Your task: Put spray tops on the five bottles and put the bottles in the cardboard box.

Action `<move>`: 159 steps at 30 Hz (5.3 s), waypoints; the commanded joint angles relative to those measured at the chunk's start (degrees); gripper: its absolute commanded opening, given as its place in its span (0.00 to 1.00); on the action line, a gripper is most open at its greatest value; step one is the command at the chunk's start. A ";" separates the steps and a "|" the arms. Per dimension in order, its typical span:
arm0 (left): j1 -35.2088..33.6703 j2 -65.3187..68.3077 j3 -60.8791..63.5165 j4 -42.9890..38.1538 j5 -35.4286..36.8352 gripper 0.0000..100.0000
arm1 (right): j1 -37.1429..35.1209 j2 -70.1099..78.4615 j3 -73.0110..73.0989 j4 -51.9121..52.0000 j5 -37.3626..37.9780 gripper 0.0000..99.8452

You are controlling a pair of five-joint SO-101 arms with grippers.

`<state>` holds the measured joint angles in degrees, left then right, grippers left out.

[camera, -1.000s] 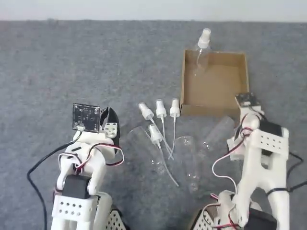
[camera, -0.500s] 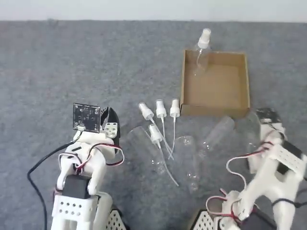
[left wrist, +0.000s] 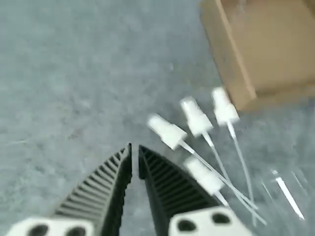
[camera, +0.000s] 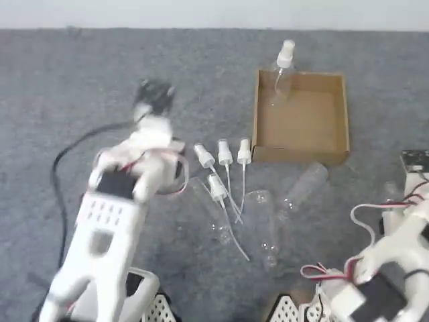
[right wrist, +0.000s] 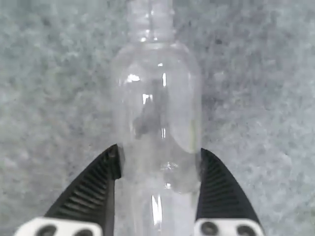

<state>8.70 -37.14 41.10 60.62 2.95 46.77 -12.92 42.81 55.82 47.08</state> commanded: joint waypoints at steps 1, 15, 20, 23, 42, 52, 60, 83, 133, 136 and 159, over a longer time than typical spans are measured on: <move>3.08 20.84 -15.69 0.79 4.84 0.07 | 0.66 4.88 -7.82 -0.48 -0.97 0.08; 4.75 55.30 -38.29 3.87 20.84 0.16 | 0.48 11.91 -13.89 -1.01 -0.70 0.08; 3.43 55.82 -38.37 5.45 23.38 0.16 | 0.66 12.00 -13.63 -3.21 -0.70 0.08; 1.67 55.91 -38.37 6.15 23.38 0.16 | 0.66 12.00 -13.63 -3.30 -0.70 0.08; 6.15 56.00 -27.47 -3.34 23.21 0.16 | 0.48 12.00 -13.63 -2.86 -0.70 0.08; 6.51 56.00 -27.56 -6.15 23.21 0.07 | 0.75 12.00 -13.63 -2.86 -0.70 0.08; 6.15 56.00 -26.68 -3.78 23.30 0.14 | 0.75 12.00 -13.63 -2.86 -0.70 0.08; 3.78 55.30 -47.43 9.41 19.34 0.05 | 0.75 11.47 -13.63 -2.77 -0.70 0.08; -2.81 1.49 20.62 1.76 -21.80 0.14 | 0.66 11.38 -13.98 3.30 2.90 0.08; -1.58 1.49 19.56 0.62 -20.31 0.14 | 0.75 11.38 -13.98 3.30 2.90 0.08; 0.00 36.13 -16.48 -5.63 19.34 0.14 | 0.66 11.30 -13.98 3.30 2.81 0.08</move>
<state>5.80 -11.21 31.78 58.51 12.53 46.86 -0.44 32.09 58.37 49.36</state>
